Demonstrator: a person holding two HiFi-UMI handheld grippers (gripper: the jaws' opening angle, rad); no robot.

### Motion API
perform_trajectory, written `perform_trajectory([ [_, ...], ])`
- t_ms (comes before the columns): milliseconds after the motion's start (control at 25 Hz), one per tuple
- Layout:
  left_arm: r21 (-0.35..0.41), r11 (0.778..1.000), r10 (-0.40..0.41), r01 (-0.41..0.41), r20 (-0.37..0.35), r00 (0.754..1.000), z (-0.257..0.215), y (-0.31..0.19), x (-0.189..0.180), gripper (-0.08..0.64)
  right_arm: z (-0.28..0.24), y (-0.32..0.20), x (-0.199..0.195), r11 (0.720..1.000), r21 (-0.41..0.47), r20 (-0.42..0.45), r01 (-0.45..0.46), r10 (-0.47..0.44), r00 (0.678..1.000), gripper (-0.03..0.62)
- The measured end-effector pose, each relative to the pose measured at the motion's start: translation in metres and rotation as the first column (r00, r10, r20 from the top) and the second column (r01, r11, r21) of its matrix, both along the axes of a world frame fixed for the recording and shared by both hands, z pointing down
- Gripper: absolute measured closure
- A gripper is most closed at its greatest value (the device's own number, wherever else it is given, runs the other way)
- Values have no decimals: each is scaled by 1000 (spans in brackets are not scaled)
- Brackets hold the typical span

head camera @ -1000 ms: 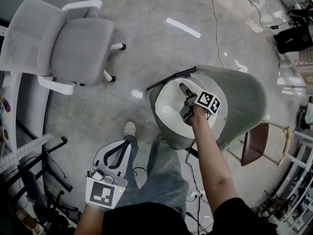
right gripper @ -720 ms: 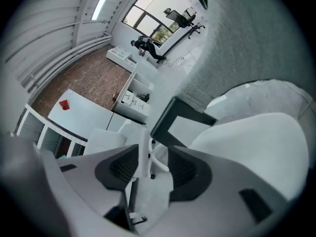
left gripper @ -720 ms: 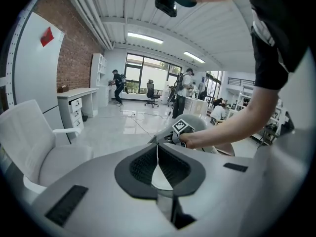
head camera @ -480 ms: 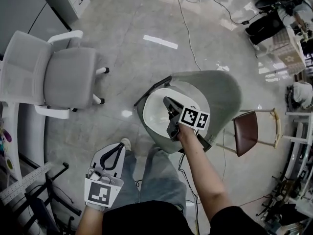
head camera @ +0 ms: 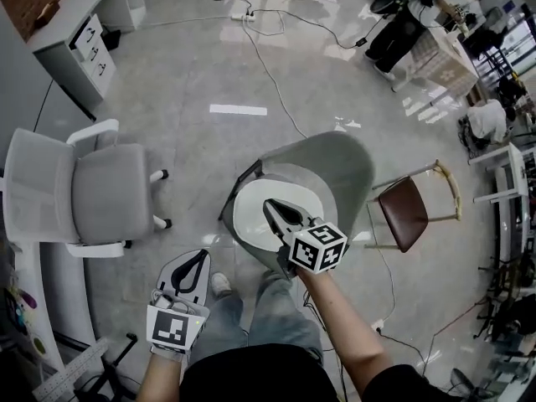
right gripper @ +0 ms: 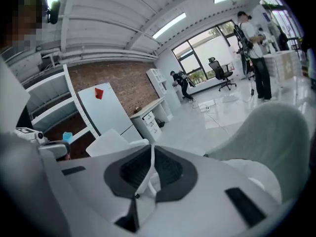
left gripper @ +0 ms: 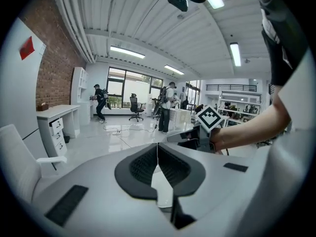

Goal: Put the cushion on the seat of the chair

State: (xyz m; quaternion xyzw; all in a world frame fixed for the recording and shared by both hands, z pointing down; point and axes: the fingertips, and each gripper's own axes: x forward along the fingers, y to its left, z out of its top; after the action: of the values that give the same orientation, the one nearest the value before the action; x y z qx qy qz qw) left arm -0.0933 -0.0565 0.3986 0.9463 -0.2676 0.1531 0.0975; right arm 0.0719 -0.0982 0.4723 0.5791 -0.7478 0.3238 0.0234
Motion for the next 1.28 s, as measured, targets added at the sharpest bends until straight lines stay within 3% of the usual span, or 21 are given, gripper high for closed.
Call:
perform_trajectory([
  [240,41,997,74,-72,-48,996,-34,-5,15,546,-77,28,-14,989,147,-93,-31,45,995,563],
  [560,109,982,168,-156,-118,979,-80,7,54,546,-159,66,-18,949,316,-191,-24,88,978,563],
  [1080,167,950,290,-265,-149,945,-125,50,110,546,-225,118,12,888,457,-198,-51,157,967,563],
  [1280,180,941,316,-288,-159,935,-134,61,129,546,-230,133,32,891,450,-227,-63,182,957,563],
])
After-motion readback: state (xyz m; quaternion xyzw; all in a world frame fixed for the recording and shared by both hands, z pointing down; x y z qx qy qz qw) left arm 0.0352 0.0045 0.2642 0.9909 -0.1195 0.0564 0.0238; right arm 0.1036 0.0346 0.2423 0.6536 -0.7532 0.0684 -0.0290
